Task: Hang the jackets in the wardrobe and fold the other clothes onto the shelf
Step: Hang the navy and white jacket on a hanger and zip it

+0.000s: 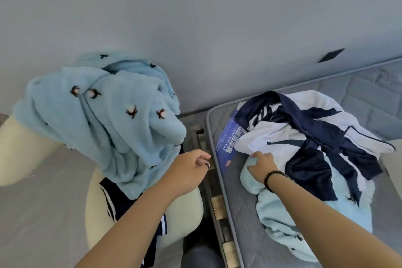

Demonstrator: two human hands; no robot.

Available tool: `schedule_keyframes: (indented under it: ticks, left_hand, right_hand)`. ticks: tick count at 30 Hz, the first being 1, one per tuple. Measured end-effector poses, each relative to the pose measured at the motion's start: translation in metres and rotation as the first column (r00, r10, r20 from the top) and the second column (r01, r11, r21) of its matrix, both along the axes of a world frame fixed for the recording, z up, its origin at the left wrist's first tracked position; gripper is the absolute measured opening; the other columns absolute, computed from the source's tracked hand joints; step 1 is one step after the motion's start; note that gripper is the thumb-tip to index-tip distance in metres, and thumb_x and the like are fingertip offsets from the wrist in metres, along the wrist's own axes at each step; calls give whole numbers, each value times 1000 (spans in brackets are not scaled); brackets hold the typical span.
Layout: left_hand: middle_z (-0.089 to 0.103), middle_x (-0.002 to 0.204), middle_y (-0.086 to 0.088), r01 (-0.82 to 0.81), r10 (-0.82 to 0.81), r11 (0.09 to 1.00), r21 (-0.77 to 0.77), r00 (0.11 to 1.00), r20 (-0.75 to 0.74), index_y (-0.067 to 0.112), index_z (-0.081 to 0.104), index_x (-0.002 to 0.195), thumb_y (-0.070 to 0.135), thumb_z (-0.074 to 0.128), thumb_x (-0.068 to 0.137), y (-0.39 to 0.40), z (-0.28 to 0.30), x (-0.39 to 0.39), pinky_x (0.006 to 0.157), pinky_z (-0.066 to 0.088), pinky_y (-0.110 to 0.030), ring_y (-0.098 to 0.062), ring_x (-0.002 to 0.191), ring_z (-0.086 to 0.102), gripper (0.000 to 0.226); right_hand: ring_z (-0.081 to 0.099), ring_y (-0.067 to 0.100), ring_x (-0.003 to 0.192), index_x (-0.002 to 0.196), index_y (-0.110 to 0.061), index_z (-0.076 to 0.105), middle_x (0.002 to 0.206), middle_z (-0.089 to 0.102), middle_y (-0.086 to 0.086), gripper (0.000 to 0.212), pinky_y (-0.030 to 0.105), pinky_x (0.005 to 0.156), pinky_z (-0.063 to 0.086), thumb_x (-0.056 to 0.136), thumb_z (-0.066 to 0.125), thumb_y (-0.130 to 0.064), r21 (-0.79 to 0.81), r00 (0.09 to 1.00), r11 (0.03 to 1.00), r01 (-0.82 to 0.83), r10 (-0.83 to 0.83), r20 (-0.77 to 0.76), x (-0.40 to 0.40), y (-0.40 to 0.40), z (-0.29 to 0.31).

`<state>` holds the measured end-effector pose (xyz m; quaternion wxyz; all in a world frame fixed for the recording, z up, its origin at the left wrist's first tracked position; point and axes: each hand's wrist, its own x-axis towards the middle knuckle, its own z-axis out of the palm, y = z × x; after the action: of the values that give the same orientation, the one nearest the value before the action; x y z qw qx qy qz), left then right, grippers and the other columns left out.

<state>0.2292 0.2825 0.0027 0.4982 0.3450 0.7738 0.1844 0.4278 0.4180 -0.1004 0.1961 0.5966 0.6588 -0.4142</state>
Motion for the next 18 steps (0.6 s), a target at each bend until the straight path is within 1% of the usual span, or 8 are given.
schedule_keyframes:
  ticks: [2, 5, 6, 8, 11, 14, 16, 18]
  left_hand:
    - [65, 106, 16, 45, -45, 999, -8, 999, -21, 33, 60, 118, 21, 52, 94, 13, -10, 5, 72, 42, -11, 1, 92, 59, 28]
    - [66, 105, 15, 62, -63, 998, -17, 997, -37, 33, 61, 116, 21, 53, 93, 21, -24, 9, 70, 42, -12, 0, 91, 59, 27]
    - [66, 105, 15, 71, -72, 997, -26, 997, -40, 34, 61, 115, 22, 53, 93, 20, -27, 10, 69, 41, -12, 0, 91, 59, 26]
    - [66, 105, 16, 84, -86, 995, -51, 996, -34, 35, 61, 114, 23, 53, 93, 17, -29, 10, 69, 41, -12, 0, 92, 59, 25]
    - [66, 106, 14, 83, -84, 994, -67, 996, -22, 37, 60, 111, 23, 52, 93, 11, -25, 9, 76, 46, -16, -1, 96, 60, 25]
    - [66, 109, 10, 83, -85, 994, -67, 996, -17, 32, 61, 115, 20, 52, 93, 6, -9, 7, 83, 47, -20, -4, 100, 60, 26]
    - [65, 112, 9, 97, -99, 993, -63, 995, -18, 30, 60, 119, 18, 52, 94, 3, 6, 7, 79, 47, -17, -6, 102, 59, 28]
    - [61, 121, 9, 73, -74, 996, -44, 997, -29, 28, 54, 128, 16, 53, 94, 1, 23, 7, 70, 45, -11, -5, 100, 58, 35]
  right_hand:
    - [48, 35, 115, 139, -25, 37, 150, 3, 11, 51, 40, 104, 38, 91, 53, -20, 8, 990, 991, -135, 135, 35, 2, 5, -14]
    - [40, 35, 125, 144, -28, 31, 155, -15, 10, 60, 41, 102, 41, 89, 55, -19, 93, 964, 960, -263, 260, 45, -3, 11, -26]
    - [40, 34, 126, 144, -23, 30, 156, -11, 11, 61, 40, 101, 41, 90, 55, -18, 86, 964, 960, -266, 263, 41, -5, 13, -28]
    - [43, 33, 123, 138, -8, 36, 150, 19, 16, 52, 37, 100, 41, 90, 55, -15, 58, 977, 976, -211, 209, 42, -7, 16, -27]
    - [52, 31, 114, 121, -1, 55, 127, 53, 17, 34, 32, 90, 44, 88, 53, -6, 156, 999, 987, 37, -39, 13, -7, 18, -7]
    - [57, 26, 93, 103, -8, 64, 111, 58, 12, 25, 26, 71, 44, 81, 54, 0, 172, 957, 944, 282, -264, -122, -11, 22, 35]
    - [55, 20, 82, 91, -13, 63, 101, 61, 6, 18, 22, 65, 43, 78, 56, -2, 166, 943, 940, 299, -264, -205, -19, 24, 72]
    - [58, 19, 83, 78, -16, 63, 86, 63, 0, 14, 22, 67, 44, 76, 57, -2, 173, 931, 943, 284, -228, -286, -28, 26, 114]
